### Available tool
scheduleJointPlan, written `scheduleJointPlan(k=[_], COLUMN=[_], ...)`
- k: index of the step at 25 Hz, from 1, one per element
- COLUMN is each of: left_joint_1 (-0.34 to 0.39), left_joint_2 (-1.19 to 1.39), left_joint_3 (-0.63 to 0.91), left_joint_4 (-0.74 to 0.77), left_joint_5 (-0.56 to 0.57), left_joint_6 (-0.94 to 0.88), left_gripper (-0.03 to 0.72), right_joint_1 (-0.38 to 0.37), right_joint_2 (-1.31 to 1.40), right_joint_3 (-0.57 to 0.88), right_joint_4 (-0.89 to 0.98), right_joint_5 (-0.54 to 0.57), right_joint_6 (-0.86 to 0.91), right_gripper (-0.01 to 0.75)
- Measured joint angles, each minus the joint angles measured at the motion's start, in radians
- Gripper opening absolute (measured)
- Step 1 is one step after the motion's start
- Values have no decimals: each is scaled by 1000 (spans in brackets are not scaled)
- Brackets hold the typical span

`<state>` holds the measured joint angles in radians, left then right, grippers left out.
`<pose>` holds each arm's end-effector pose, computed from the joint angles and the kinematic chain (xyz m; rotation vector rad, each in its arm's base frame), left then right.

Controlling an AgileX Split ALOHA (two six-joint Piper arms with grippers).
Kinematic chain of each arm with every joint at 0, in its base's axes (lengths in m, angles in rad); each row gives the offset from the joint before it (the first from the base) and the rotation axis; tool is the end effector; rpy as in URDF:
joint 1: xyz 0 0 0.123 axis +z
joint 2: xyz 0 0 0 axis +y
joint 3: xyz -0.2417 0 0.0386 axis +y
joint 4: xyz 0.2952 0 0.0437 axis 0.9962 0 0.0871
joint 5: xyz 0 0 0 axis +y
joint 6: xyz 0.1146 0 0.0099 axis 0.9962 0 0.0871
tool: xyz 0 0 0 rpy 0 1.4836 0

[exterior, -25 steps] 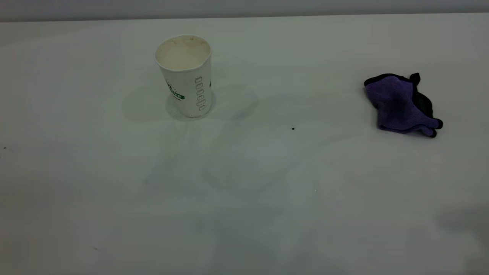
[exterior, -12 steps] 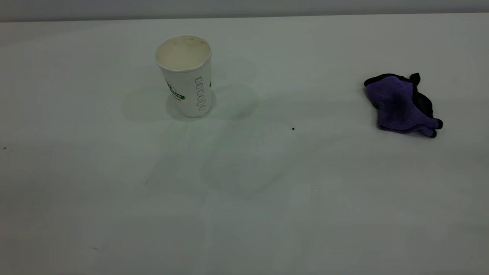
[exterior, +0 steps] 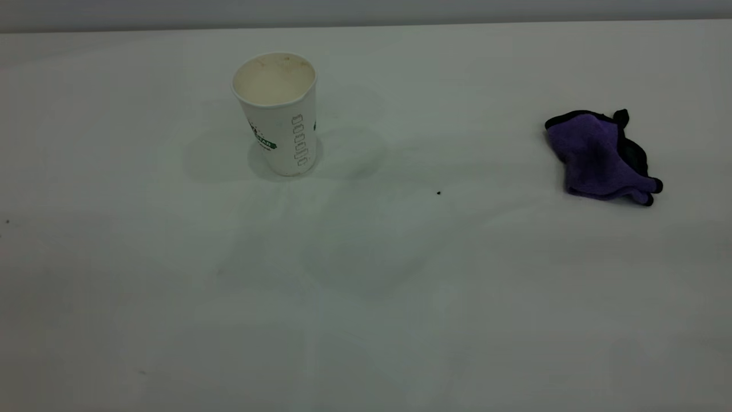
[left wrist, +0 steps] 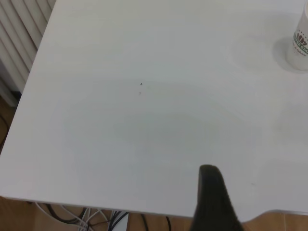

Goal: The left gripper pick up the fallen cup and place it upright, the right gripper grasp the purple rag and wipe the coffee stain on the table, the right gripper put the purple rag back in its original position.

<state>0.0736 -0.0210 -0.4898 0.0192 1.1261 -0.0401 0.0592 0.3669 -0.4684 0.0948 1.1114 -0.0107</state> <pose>0.0926 0.0088 0.2809 -0.1210 2.0955 0.0434 0.1459 0.0184 0.2278 -0.0703 2.4917 0.1439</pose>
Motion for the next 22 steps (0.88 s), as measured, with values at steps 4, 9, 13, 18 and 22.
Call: scheduleJointPlan(k=[4,9,13,18,22], left_joint_1=[0,0,0,0,0], left_joint_2=[0,0,0,0,0], left_joint_3=[0,0,0,0,0], left_joint_4=[0,0,0,0,0], left_joint_5=[0,0,0,0,0], left_joint_6=[-1,-1,-2,-2,-2], left_gripper=[519,519,519,519,519], right_joint_1=[0,0,0,0,0], right_joint_2=[-41,-224,-356,-383,-384], right_joint_3=[0,0,0,0,0], right_joint_4=[0,0,1,1,1], right_joint_5=[0,4,11,15,14], right_joint_6=[0,0,0,0,1], right_gripper=[419,419,419,419,419])
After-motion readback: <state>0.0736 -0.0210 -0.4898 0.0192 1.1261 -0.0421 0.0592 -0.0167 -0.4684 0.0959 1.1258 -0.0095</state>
